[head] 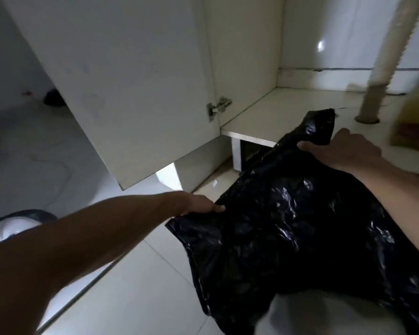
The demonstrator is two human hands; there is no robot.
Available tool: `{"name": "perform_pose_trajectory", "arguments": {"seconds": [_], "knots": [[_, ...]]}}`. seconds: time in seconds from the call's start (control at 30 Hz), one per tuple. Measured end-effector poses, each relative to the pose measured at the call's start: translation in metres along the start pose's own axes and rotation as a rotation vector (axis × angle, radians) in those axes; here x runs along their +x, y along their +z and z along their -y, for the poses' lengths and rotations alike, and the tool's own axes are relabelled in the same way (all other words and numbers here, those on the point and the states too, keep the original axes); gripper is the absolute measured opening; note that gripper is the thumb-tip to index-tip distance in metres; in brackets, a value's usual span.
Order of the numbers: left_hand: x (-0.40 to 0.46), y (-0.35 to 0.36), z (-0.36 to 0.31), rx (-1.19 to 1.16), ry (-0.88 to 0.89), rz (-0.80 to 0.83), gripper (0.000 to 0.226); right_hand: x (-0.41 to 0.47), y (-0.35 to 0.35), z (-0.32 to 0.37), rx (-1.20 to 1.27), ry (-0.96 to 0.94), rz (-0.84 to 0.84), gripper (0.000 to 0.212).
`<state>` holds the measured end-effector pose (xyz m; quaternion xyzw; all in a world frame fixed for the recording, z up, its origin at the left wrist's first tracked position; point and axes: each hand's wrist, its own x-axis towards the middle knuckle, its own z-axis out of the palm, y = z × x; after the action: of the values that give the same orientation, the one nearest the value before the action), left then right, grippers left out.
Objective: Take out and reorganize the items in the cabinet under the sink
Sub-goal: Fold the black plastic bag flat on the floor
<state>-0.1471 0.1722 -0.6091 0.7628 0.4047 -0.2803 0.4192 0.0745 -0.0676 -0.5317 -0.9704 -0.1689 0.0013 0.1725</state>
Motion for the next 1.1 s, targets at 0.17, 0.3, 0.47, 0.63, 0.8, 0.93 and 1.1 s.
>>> {"name": "perform_pose_trajectory", "arguments": {"seconds": [0.17,0.3,0.47,0.63,0.8,0.93,1.1], "knots": [[0.036,0.02,0.063,0.11,0.031,-0.195,0.068,-0.022,0.054,0.037,0.002,-0.57,-0.406,0.056],[0.066,0.032,0.121,0.072,-0.009,-0.268,0.066,-0.082,0.101,0.071,-0.381,-0.646,0.008,0.051],[0.08,0.035,0.16,0.288,0.059,-0.322,0.051,-0.129,0.189,0.068,-0.486,-0.223,0.603,0.074],[0.076,0.038,0.164,0.534,0.125,-0.383,0.04,-0.126,0.215,0.027,-0.501,-0.046,0.699,0.076],[0.046,0.055,0.153,0.702,0.526,-0.749,0.062,-0.131,0.196,0.011,-0.373,-0.383,0.183,0.061],[0.018,0.096,0.142,0.898,1.169,-0.621,0.078,-0.12,0.186,-0.005,-0.354,-0.259,-0.258,0.032],[-0.002,0.148,0.125,1.392,1.678,-0.369,0.093,-0.104,0.141,-0.025,-0.029,0.683,0.058,0.066]]}}
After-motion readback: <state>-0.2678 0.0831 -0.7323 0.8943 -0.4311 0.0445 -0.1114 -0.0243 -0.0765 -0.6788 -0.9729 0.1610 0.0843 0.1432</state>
